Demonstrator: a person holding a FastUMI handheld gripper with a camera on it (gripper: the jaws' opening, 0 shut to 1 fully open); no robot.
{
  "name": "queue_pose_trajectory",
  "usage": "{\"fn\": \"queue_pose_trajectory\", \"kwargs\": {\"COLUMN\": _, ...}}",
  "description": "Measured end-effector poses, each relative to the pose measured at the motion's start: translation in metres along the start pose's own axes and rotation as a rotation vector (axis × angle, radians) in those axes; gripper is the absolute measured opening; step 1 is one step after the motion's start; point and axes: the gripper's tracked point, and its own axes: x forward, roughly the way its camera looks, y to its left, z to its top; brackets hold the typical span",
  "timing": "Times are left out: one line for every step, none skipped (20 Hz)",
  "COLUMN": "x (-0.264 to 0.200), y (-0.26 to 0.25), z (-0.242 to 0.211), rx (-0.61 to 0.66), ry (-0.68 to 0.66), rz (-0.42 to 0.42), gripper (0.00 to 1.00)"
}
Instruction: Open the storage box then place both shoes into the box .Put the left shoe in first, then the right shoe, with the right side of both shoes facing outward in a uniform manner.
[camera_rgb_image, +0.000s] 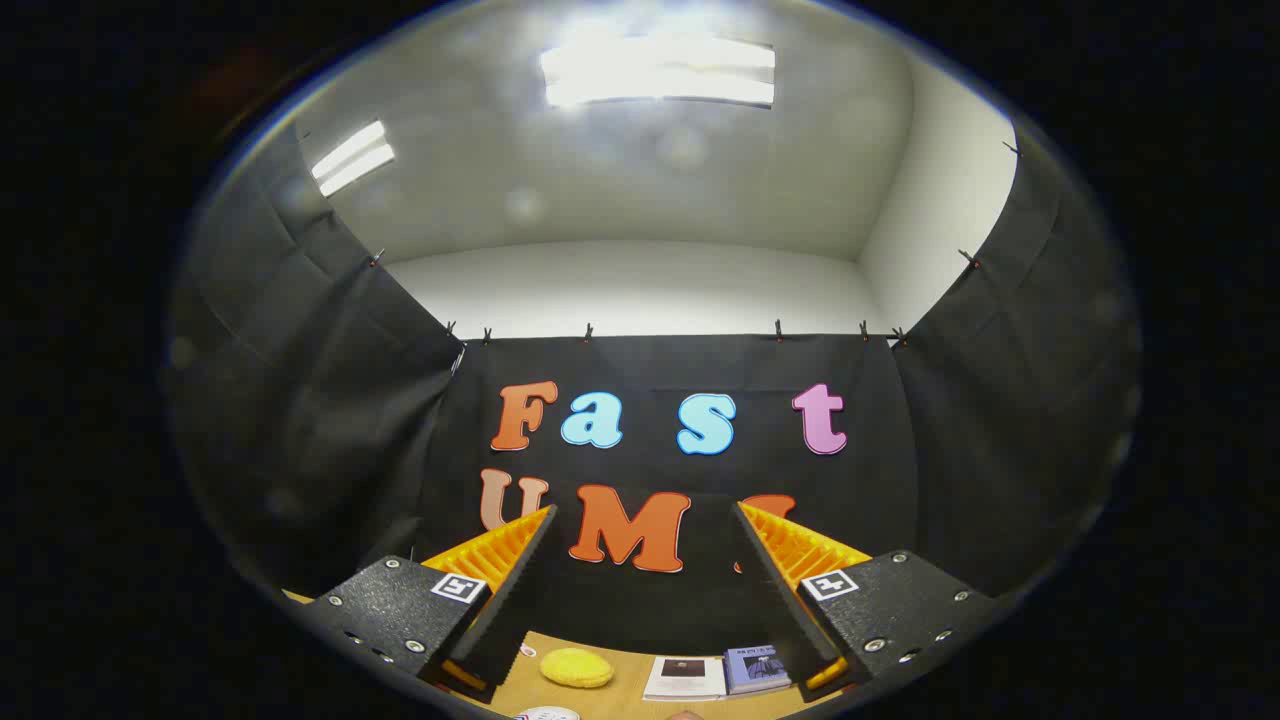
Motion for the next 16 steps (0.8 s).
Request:
{"fn": "queue_pose_trajectory", "kwargs": {"x": 0.001, "y": -0.002, "z": -0.001, "rx": 0.003, "ry": 0.005, "rz": -0.005, "gripper": 0.99}}
{"fn": "queue_pose_trajectory", "kwargs": {"x": 0.002, "y": -0.003, "z": -0.004, "rx": 0.006, "ry": 0.012, "rz": -0.008, "gripper": 0.99}}
{"fn": "queue_pose_trajectory", "kwargs": {"x": 0.003, "y": -0.004, "z": -0.008, "rx": 0.009, "ry": 0.021, "rz": -0.008, "gripper": 0.99}}
{"fn": "queue_pose_trajectory", "kwargs": {"x": 0.003, "y": -0.005, "z": -0.011, "rx": 0.013, "ry": 0.032, "rz": -0.008, "gripper": 0.99}}
{"fn": "queue_pose_trajectory", "kwargs": {"x": 0.004, "y": -0.005, "z": -0.014, "rx": 0.016, "ry": 0.043, "rz": -0.008, "gripper": 0.99}}
{"fn": "queue_pose_trajectory", "kwargs": {"x": 0.005, "y": -0.006, "z": -0.015, "rx": 0.022, "ry": 0.051, "rz": -0.008, "gripper": 0.99}}
{"fn": "queue_pose_trajectory", "kwargs": {"x": 0.005, "y": -0.006, "z": -0.016, "rx": 0.028, "ry": 0.058, "rz": -0.007, "gripper": 0.99}}
{"fn": "queue_pose_trajectory", "kwargs": {"x": 0.005, "y": -0.007, "z": -0.017, "rx": 0.034, "ry": 0.062, "rz": -0.006, "gripper": 0.99}}
{"fn": "queue_pose_trajectory", "kwargs": {"x": 0.006, "y": -0.007, "z": -0.017, "rx": 0.038, "ry": 0.064, "rz": -0.006, "gripper": 0.99}}
{"fn": "queue_pose_trajectory", "kwargs": {"x": 0.005, "y": -0.006, "z": -0.018, "rx": 0.040, "ry": 0.064, "rz": -0.005, "gripper": 0.99}}
{"fn": "queue_pose_trajectory", "kwargs": {"x": 0.004, "y": -0.006, "z": -0.018, "rx": 0.040, "ry": 0.063, "rz": -0.007, "gripper": 0.99}}
{"fn": "queue_pose_trajectory", "kwargs": {"x": 0.004, "y": -0.006, "z": -0.018, "rx": 0.034, "ry": 0.059, "rz": -0.011, "gripper": 0.99}}
{"fn": "queue_pose_trajectory", "kwargs": {"x": 0.004, "y": -0.006, "z": -0.018, "rx": 0.029, "ry": 0.057, "rz": -0.010, "gripper": 0.99}}
{"fn": "queue_pose_trajectory", "kwargs": {"x": 0.003, "y": -0.004, "z": -0.018, "rx": 0.029, "ry": 0.055, "rz": -0.007, "gripper": 0.99}}
{"fn": "queue_pose_trajectory", "kwargs": {"x": 0.003, "y": -0.001, "z": -0.017, "rx": 0.035, "ry": 0.055, "rz": -0.003, "gripper": 0.99}}
{"fn": "queue_pose_trajectory", "kwargs": {"x": 0.004, "y": 0.001, "z": -0.018, "rx": 0.043, "ry": 0.058, "rz": 0.001, "gripper": 0.99}}
